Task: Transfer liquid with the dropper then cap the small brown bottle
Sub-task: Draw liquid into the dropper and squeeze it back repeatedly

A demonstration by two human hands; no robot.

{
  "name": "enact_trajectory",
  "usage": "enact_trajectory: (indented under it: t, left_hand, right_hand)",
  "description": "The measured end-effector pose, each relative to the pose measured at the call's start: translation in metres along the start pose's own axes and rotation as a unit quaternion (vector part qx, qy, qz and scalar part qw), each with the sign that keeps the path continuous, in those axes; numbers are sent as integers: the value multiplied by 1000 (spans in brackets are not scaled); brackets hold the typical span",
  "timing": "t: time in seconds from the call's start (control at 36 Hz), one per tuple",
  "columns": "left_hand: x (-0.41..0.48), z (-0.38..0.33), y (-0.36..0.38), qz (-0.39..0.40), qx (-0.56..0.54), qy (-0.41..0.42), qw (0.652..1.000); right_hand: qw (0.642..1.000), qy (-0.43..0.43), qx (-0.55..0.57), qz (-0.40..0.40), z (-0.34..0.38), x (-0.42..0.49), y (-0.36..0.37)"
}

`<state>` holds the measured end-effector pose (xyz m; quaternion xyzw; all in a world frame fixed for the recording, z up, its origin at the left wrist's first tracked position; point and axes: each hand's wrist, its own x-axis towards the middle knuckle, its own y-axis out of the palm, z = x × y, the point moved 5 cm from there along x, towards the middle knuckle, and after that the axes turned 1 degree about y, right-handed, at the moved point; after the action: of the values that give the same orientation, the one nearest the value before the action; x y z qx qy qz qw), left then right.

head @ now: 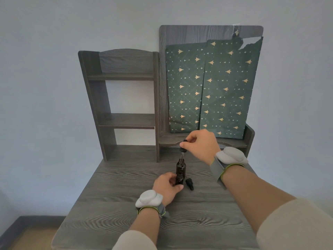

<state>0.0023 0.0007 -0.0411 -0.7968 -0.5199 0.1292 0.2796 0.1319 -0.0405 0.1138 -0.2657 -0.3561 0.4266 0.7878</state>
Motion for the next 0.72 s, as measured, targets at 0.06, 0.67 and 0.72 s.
enact_trajectory:
  t: [0.06, 0.67, 0.72]
  left_hand:
    - [1, 1, 0, -4, -2, 0, 1000]
    - [8, 8, 3, -4, -14, 3, 1000]
    - [8, 9, 3, -6, -18, 5, 1000]
  right_hand:
    - [1000, 3, 4, 12, -2, -2, 3]
    - [1000, 13, 2, 22, -8, -7, 9]
    - [1000, 15, 1, 22, -8, -6, 9]
